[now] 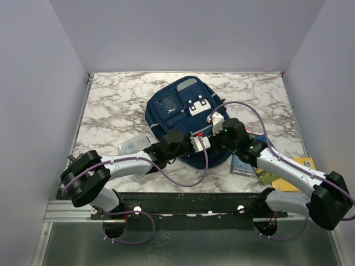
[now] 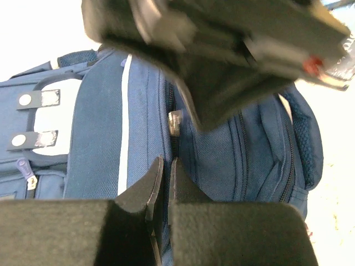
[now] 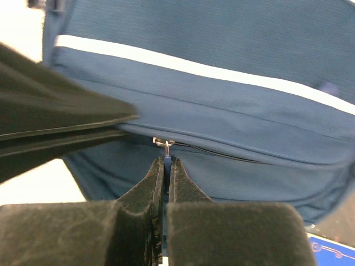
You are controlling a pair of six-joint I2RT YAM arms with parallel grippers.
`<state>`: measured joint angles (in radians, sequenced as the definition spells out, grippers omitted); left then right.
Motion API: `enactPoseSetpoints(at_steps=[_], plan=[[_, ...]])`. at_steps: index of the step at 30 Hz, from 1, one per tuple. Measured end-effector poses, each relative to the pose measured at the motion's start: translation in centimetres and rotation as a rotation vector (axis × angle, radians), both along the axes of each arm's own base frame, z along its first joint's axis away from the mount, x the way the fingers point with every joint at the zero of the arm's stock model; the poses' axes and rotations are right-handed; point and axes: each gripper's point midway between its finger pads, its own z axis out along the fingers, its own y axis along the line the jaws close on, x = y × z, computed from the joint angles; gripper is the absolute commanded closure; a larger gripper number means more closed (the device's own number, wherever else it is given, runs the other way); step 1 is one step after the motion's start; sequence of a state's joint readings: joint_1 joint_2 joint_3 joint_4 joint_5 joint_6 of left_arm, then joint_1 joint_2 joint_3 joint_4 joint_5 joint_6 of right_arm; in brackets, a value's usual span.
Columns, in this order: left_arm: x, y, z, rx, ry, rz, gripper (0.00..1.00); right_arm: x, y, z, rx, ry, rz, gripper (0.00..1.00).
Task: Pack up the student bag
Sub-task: Zip the student bag at the center of the board.
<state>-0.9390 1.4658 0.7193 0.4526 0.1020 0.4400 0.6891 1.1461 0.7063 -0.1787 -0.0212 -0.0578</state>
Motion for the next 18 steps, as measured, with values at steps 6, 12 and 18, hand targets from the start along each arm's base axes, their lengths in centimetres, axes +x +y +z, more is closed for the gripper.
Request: enactPoseSetpoints(at_steps=[6, 12, 18], plan=[[0.1, 2.2, -0.2, 0.031, -0.092, 0.040, 1.00, 3.2, -5.2, -0.8, 0.000, 0.053, -0.192, 0.99], [-0.3, 3.6, 0.9, 0.022, -0.138, 0.049, 1.00, 4.5, -7.5, -1.3, -0.005, 0.072, -0.320, 0.99], [-0.5, 4.0, 0.9, 0.024, -0.136, 0.052, 1.00, 6.1, -8.6, -1.7, -0.026, 0.083, -0.461, 0.93]])
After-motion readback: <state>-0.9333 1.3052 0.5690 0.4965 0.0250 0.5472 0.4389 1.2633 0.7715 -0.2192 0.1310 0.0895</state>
